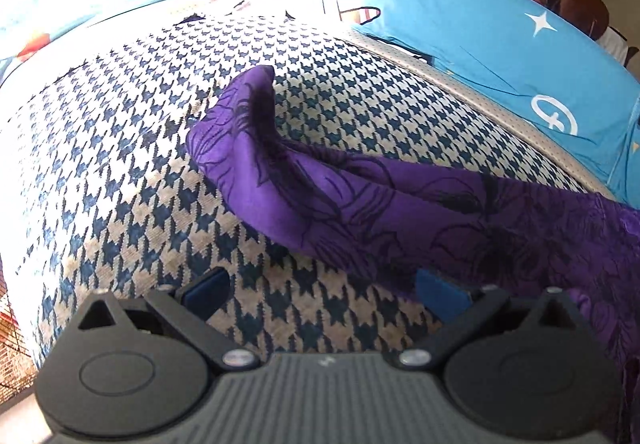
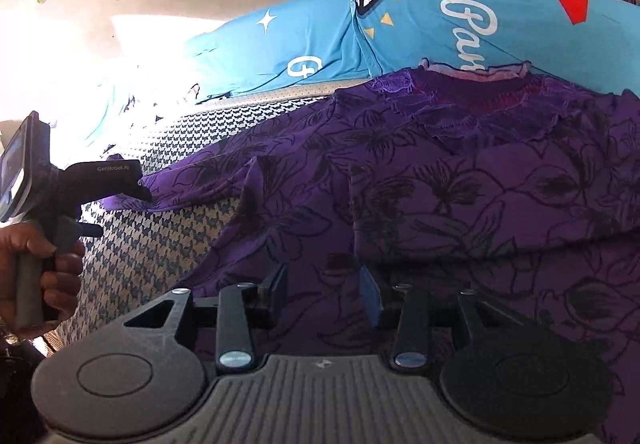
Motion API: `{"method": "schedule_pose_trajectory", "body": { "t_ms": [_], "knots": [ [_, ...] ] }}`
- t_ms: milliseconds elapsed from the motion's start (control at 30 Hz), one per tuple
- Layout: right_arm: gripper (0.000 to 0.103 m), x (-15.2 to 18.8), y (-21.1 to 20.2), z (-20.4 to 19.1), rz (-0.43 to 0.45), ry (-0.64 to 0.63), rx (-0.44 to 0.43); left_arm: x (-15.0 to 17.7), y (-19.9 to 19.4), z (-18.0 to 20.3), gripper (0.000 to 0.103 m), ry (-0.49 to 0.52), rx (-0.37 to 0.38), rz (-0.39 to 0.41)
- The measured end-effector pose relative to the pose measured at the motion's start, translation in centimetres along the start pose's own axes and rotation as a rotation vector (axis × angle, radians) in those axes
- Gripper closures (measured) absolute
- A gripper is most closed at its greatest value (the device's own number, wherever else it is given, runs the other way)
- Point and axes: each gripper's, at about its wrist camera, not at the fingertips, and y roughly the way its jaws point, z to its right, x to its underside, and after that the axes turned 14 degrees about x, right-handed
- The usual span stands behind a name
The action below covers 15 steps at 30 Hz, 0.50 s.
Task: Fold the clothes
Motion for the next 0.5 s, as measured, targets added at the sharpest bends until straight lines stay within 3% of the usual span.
{"method": "schedule_pose_trajectory", "body": {
  "t_ms": [300,400,467,500],
  "knots": [
    [0.058,1.4,0.8,-0.5,-0.059,-0.007,0.000,-0.5,1.9,-0.5,0.001,-0.004,-0.089,0.032],
    [0.057,1.6,1.0,-0.4,-0.067,-0.002,0.005,-0.7,2.3,-0.3,0.012,0.011,-0.107,0.058],
    [0.056,1.7,1.1,-0.5,-0.064,-0.013,0.006,-0.9,2.5,-0.1,0.034,0.022,-0.110,0.072],
    [0.054,1.7,1.1,-0.6,-0.062,-0.021,0.006,-1.0,2.5,0.0,0.038,0.028,-0.107,0.078]
  ]
}}
